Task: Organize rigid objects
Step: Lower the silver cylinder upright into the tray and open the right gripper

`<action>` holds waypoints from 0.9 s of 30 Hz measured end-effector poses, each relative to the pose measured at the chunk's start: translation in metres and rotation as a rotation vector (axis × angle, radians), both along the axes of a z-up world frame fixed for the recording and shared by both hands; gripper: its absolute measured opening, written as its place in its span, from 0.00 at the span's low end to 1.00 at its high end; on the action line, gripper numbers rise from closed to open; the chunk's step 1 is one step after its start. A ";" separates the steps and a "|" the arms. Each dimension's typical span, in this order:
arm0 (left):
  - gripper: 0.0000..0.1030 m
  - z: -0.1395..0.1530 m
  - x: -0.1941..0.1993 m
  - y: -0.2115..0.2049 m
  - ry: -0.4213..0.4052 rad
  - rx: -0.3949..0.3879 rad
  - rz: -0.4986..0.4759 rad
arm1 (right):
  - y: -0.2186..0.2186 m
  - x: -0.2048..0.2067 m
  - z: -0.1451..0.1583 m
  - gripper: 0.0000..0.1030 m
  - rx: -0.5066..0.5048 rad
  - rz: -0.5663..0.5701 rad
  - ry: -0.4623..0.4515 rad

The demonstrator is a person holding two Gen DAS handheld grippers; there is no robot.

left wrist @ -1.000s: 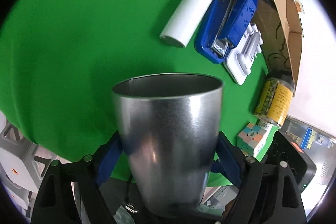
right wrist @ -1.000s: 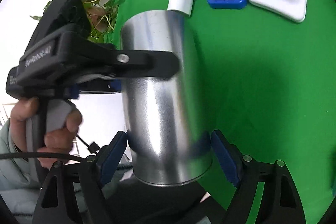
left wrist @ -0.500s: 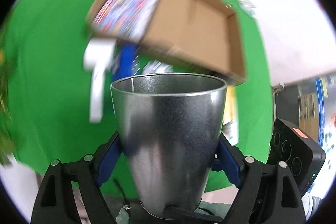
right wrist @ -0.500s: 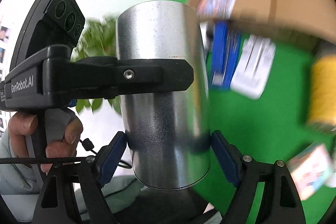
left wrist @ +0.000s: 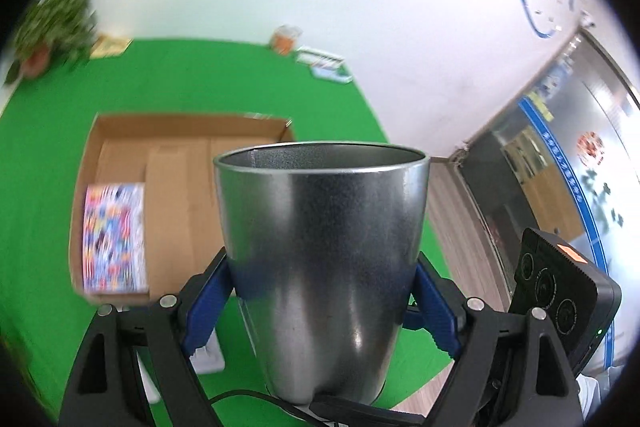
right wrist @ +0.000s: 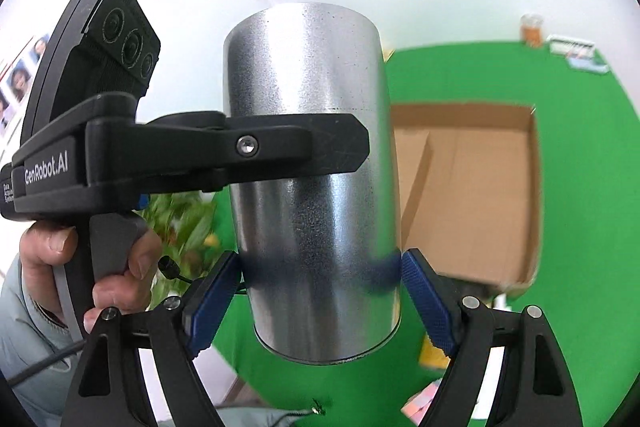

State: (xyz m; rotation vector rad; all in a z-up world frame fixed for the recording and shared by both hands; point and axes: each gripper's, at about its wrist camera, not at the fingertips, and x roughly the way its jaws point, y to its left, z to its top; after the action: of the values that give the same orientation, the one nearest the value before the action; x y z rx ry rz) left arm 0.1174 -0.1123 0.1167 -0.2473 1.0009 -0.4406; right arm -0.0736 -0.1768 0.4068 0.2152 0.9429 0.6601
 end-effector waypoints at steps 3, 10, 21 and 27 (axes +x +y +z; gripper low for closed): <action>0.82 0.008 0.015 0.000 -0.014 -0.006 -0.037 | -0.004 0.011 0.014 0.79 -0.003 -0.045 -0.022; 0.82 -0.002 0.052 0.011 0.006 -0.004 -0.078 | 0.017 0.049 0.010 0.79 0.019 -0.113 0.018; 0.82 -0.086 0.110 0.028 0.185 -0.043 -0.091 | 0.032 0.115 -0.069 0.79 -0.003 -0.129 0.223; 0.82 -0.143 0.139 0.033 0.295 -0.086 -0.073 | 0.033 0.145 -0.120 0.78 -0.018 -0.160 0.334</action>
State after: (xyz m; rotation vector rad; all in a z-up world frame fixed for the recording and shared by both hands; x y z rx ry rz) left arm 0.2561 -0.0796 -0.0260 -0.3612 1.2842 -0.5242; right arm 0.0719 -0.1434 0.2867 0.3894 1.2371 0.4756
